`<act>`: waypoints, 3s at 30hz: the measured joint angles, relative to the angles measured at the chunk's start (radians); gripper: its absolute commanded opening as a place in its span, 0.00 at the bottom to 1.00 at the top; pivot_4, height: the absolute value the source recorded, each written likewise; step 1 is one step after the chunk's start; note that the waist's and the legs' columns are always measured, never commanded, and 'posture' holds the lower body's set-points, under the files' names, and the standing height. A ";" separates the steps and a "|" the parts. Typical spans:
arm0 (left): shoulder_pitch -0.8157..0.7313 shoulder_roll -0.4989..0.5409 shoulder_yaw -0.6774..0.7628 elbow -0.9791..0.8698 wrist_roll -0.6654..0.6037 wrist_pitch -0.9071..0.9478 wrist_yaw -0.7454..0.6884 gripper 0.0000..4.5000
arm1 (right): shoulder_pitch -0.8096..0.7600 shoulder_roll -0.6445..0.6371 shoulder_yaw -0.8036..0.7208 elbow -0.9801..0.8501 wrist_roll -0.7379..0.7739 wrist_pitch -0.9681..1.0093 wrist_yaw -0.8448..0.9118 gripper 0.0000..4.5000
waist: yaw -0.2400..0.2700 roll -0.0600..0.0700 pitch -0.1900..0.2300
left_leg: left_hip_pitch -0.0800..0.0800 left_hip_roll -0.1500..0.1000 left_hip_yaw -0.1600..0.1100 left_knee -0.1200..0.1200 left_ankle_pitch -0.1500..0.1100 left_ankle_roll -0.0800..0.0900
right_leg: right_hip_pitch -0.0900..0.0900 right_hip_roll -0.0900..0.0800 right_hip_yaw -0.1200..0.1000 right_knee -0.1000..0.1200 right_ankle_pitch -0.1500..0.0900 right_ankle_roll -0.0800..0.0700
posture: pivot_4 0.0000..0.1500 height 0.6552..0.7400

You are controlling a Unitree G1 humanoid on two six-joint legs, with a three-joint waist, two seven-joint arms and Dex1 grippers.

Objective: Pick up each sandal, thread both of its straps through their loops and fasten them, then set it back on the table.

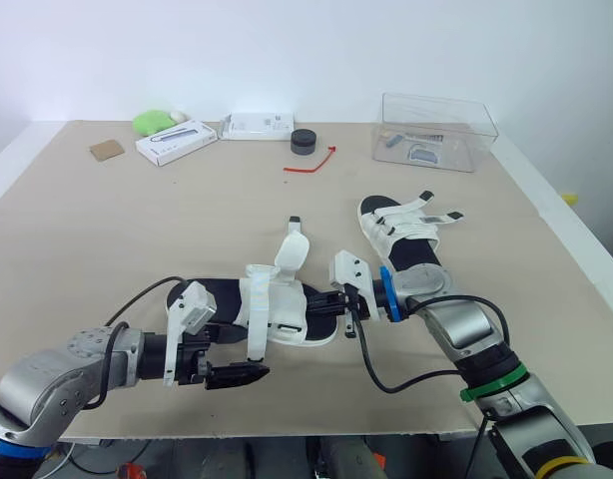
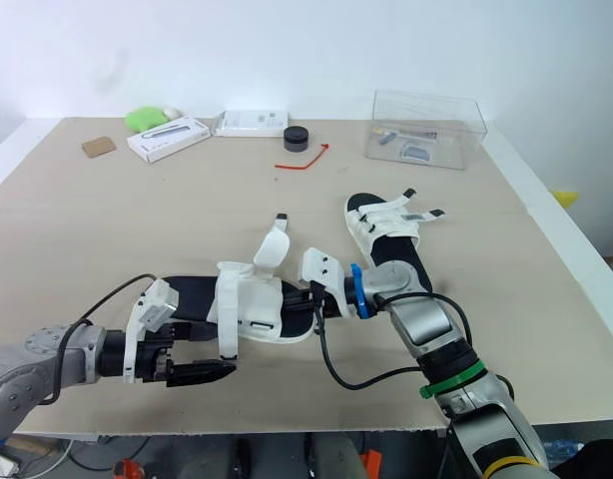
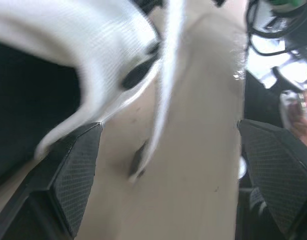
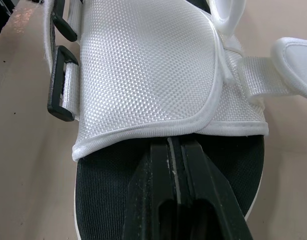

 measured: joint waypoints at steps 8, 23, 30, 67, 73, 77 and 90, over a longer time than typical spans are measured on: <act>-0.033 -0.030 -0.015 0.014 0.018 0.017 -0.012 0.87 | 0.000 0.000 0.000 0.000 -0.003 0.000 -0.001 0.00 | 0.000 0.000 0.000 | 0.000 0.000 0.000 0.000 0.000 0.000 | 0.000 0.000 0.000 0.000 0.000 0.000 | 1.00 1.00; -0.064 -0.056 0.002 0.068 -0.022 0.088 -0.040 0.01 | 0.000 0.000 0.000 -0.003 -0.007 -0.003 -0.001 0.00 | 0.000 0.000 0.000 | 0.000 0.000 -0.001 0.000 0.000 0.000 | 0.000 0.000 0.000 0.000 0.000 0.000 | 1.00 1.00; -0.362 0.011 0.191 0.221 -0.484 0.360 0.009 0.01 | -0.002 -0.003 -0.001 -0.002 -0.009 -0.003 0.000 0.00 | 0.001 -0.001 0.001 | -0.001 -0.001 -0.003 0.001 0.001 0.001 | 0.001 0.001 -0.002 0.000 0.000 0.000 | 1.00 1.00; -0.513 -0.071 -0.005 0.489 -0.102 0.363 -0.262 0.01 | 0.019 -0.015 -0.002 -0.048 -0.008 0.014 -0.032 0.00 | 0.000 -0.001 0.001 | -0.004 -0.002 -0.006 0.001 0.000 0.000 | 0.000 -0.001 -0.001 -0.001 -0.001 0.001 | 1.00 1.00; -0.508 -0.069 -0.015 0.471 -0.064 0.360 -0.288 0.01 | 0.019 -0.015 -0.002 -0.048 -0.008 0.014 -0.032 0.00 | 0.000 -0.001 0.001 | -0.004 -0.003 -0.006 0.001 0.000 0.000 | 0.000 -0.001 -0.002 -0.001 -0.001 0.001 | 1.00 1.00; -0.507 -0.069 -0.024 0.471 -0.045 0.360 -0.303 0.01 | 0.019 -0.015 -0.002 -0.048 -0.008 0.014 -0.034 0.00 | 0.000 -0.001 0.001 | -0.004 -0.003 -0.006 0.001 0.000 0.000 | 0.000 -0.001 -0.002 -0.001 -0.001 0.001 | 1.00 1.00; -0.530 -0.089 -0.069 0.474 0.019 0.320 -0.337 0.01 | 0.023 -0.016 -0.002 -0.058 -0.008 0.021 -0.042 0.00 | 0.000 -0.001 0.001 | -0.004 -0.003 -0.006 0.001 0.000 0.000 | 0.000 -0.001 -0.002 -0.001 -0.002 0.001 | 1.00 1.00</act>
